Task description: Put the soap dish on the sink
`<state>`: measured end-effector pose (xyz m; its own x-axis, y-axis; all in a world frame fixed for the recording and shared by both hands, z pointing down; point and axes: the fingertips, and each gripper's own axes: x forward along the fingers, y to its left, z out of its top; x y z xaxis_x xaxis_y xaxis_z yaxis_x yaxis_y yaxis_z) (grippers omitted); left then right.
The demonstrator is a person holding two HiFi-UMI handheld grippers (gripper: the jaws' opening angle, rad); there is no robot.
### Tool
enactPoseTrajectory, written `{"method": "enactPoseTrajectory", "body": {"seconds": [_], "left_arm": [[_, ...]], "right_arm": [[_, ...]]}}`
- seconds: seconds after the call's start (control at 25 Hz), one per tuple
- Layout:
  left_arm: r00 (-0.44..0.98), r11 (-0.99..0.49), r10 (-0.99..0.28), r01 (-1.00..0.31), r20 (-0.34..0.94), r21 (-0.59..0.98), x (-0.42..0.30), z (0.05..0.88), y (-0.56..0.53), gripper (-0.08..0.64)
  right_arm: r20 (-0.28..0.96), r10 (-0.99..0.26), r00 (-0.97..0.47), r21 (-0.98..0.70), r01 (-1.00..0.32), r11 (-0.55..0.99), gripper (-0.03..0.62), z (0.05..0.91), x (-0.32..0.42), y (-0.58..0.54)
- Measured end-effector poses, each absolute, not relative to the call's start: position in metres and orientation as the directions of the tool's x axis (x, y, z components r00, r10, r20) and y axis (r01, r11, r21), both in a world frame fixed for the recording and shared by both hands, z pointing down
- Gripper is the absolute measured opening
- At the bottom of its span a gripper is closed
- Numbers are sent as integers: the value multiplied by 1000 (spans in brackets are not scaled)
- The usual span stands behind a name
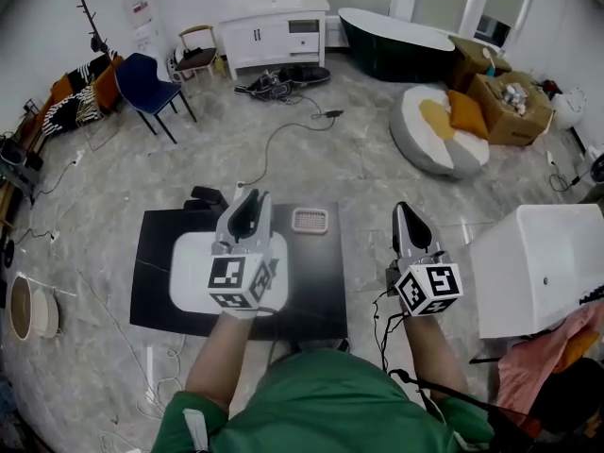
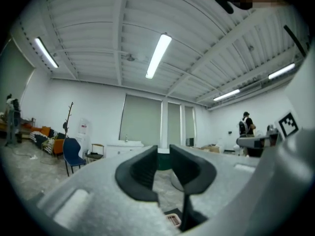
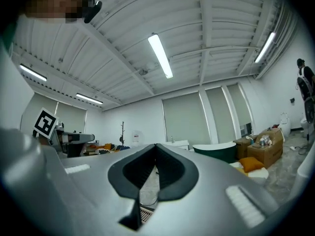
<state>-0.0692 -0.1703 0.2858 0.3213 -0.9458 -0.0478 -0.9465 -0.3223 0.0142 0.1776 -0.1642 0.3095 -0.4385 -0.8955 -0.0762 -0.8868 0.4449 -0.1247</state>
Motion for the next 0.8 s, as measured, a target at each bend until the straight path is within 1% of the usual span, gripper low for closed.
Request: {"method": "enactPoseTrajectory", "body": {"seconds": [0.16,0.44,0.56,0.8], "left_arm": [[311,-306,-947,-949,-80,-77,-71,267,-163,74],[303,-294,-946,-951,-116,-92,-77,244,-156,74],[305,-292,-944,-949,-123,-116,-77,243,-155,74],[330,-319,-937,-941,-110,-111,-71,247,-159,74]], "right_arm": [[-115,-892,-437,-55,-894,445,-2,289,175,-157],[-160,-891,-425,23,-904,427,-2,262,179,-149],[-155,-888,-433,38,-901,432,-2,264,177,-147],[-140,-887,-440,47,-898,438,-2,268,172,-146]]}}
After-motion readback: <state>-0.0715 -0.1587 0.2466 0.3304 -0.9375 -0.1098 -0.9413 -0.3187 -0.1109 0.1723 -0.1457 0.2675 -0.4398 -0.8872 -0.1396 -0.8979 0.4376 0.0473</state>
